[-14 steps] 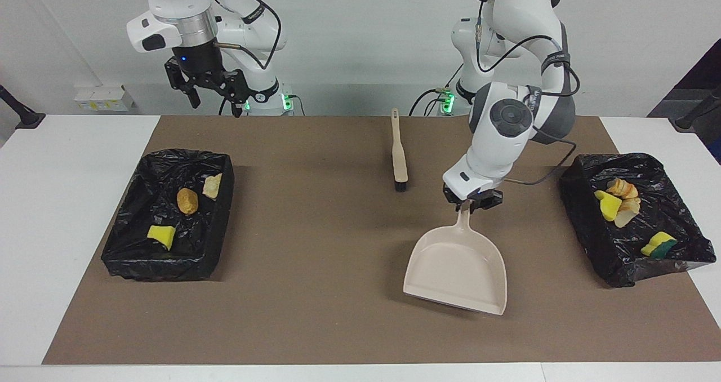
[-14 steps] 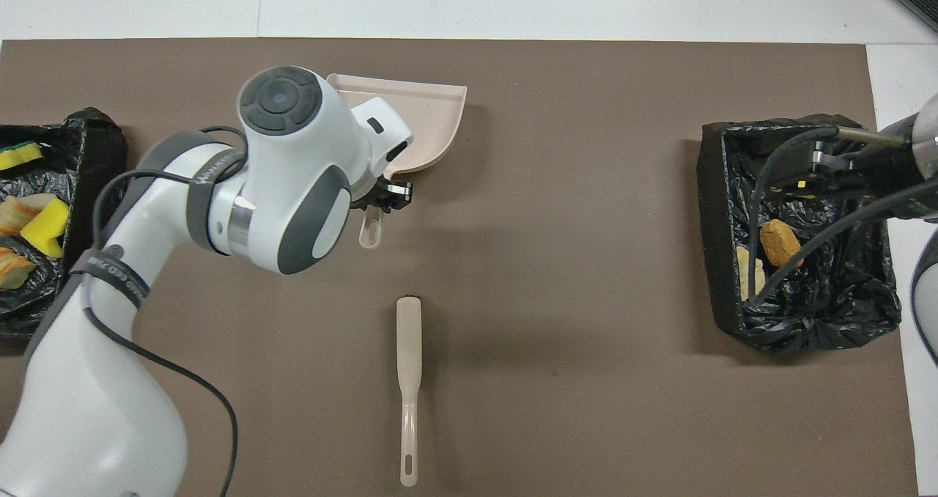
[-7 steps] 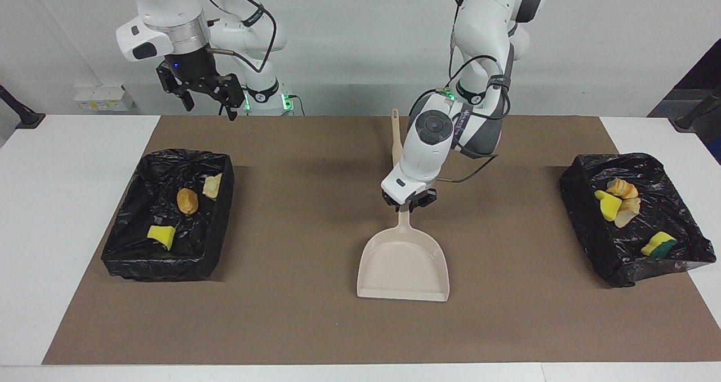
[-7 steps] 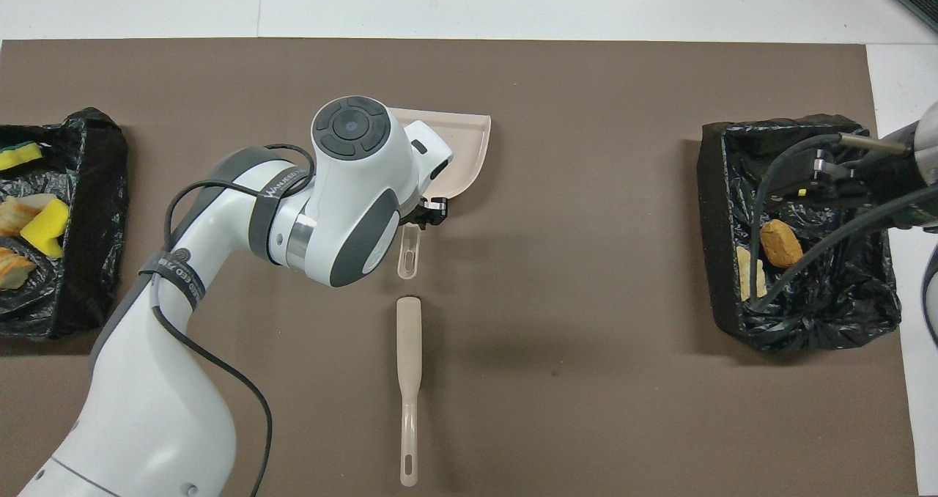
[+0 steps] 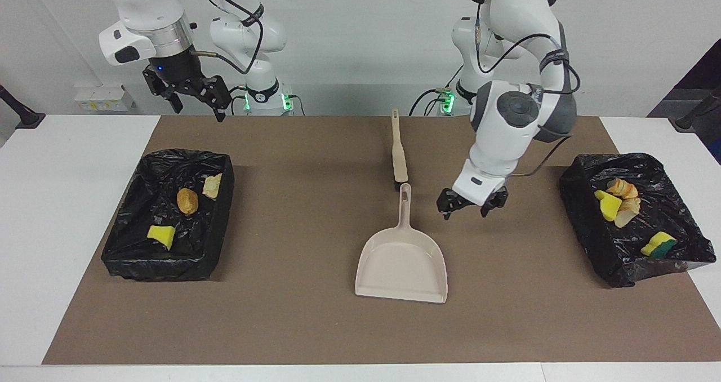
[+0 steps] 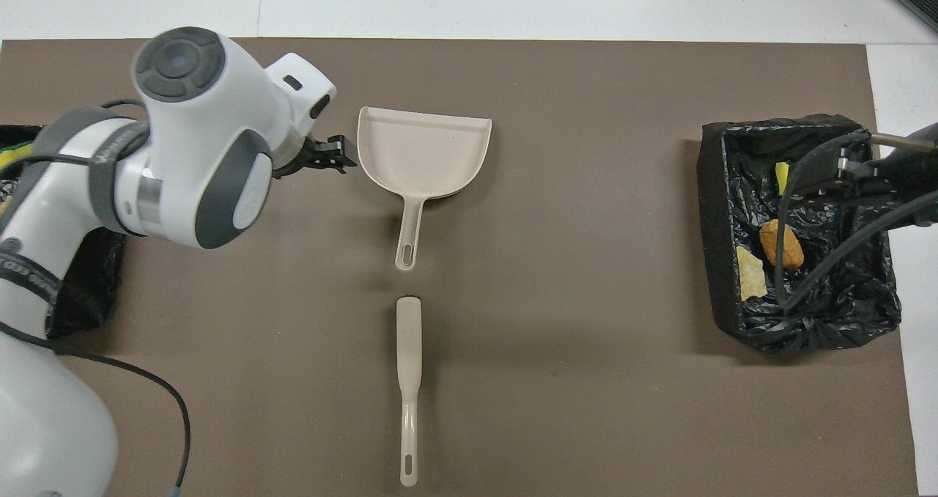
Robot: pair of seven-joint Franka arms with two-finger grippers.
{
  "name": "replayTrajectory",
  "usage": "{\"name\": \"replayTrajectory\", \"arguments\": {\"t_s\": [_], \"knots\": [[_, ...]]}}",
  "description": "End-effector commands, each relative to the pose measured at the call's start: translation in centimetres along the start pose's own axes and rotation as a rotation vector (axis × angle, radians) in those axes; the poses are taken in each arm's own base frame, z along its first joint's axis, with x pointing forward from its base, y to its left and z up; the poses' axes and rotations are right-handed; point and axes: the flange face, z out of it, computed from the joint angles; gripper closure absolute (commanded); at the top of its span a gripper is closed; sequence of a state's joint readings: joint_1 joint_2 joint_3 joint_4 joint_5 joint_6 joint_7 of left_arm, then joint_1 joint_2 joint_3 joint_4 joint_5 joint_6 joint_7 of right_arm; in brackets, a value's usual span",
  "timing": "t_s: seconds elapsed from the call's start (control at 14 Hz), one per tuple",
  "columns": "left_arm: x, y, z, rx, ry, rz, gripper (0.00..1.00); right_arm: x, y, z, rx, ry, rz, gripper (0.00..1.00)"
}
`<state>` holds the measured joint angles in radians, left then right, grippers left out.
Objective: Sweep and dump trash in bin
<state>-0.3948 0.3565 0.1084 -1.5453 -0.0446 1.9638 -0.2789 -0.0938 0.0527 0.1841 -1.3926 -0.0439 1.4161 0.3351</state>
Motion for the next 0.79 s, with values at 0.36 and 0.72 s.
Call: {"name": "replayTrajectory", "arguments": {"t_s": [0.36,0.72], "knots": [[-1.3,-16.7,-8.4,0.002,-0.014,0.171,0.0,-1.4,-0.5,0.5,0.066,0.01,-0.048,0.0],[-4.8,-18.9,-12.1,-0.01,-0.021,0.161,0.0,-1.2,-0.3,0.4,0.068,0.014,-0.036,0.0]]}}
